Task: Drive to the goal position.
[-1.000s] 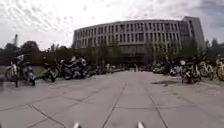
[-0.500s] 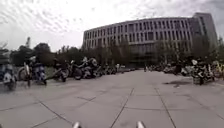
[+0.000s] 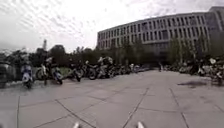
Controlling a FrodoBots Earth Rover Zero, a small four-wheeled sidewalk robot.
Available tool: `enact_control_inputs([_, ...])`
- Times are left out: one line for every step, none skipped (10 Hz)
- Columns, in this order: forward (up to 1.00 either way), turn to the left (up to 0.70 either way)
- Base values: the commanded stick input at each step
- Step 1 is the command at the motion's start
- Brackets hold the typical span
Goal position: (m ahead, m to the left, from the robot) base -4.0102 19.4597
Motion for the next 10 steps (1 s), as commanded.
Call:
enact_control_inputs([0.0,0.7])
enact_control_inputs([0.0,0.7])
enact_control_inputs([0.0,0.7])
enact_control_inputs([0.0,0.7])
enact_control_inputs([0.0,0.7])
enact_control_inputs([0.0,0.7])
enact_control_inputs([0.0,0.7])
enact_control_inputs([0.0,0.7])
enact_control_inputs([0.0,0.7])
enact_control_inputs([0.0,0.7])
